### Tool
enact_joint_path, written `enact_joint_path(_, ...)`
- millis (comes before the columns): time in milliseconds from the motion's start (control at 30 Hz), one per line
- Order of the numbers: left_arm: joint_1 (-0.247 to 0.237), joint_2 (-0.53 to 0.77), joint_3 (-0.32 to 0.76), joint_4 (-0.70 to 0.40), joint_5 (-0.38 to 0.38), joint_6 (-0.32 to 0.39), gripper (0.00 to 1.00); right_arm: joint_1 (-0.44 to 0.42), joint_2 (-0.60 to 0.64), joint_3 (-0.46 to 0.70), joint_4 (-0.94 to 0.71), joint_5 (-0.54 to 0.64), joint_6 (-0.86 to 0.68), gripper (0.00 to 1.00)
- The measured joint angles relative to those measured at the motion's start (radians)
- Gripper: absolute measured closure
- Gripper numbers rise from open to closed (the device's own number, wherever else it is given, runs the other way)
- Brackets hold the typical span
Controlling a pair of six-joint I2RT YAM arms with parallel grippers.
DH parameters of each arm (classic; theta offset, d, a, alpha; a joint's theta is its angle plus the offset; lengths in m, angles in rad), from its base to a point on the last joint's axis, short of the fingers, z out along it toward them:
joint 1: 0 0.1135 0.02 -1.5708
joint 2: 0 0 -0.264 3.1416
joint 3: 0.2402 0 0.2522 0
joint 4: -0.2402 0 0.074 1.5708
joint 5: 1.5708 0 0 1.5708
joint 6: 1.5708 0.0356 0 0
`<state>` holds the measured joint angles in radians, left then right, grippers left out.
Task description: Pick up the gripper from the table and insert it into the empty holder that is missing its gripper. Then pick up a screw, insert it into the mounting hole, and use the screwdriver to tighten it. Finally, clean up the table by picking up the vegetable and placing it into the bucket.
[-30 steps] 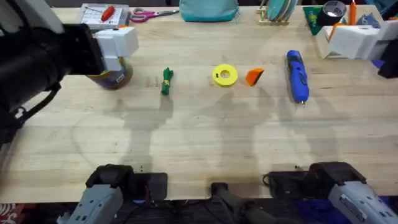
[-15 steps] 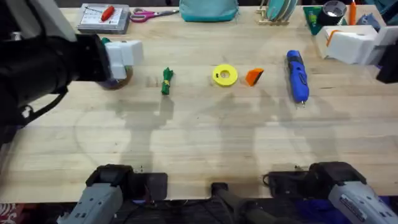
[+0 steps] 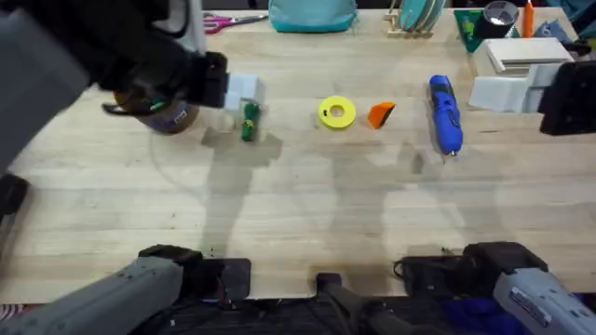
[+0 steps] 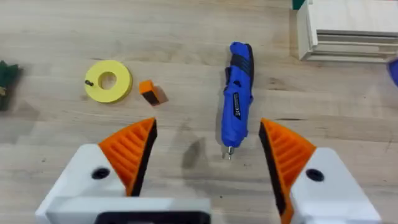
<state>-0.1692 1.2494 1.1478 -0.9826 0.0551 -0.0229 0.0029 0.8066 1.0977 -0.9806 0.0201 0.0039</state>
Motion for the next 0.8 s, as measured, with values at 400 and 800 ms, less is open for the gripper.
enact_joint_path(400, -0.027, 0.282, 0.063, 0.008, 0.006, -0.081, 0.016, 0.0, 0.0, 0.0, 0.0, 0.013, 0.0, 0.004)
enact_joint_path(800, -0.027, 0.505, 0.063, 0.111, 0.009, -0.091, 0.015, 0.0, 0.0, 0.0, 0.0, 0.013, 0.0, 0.004)
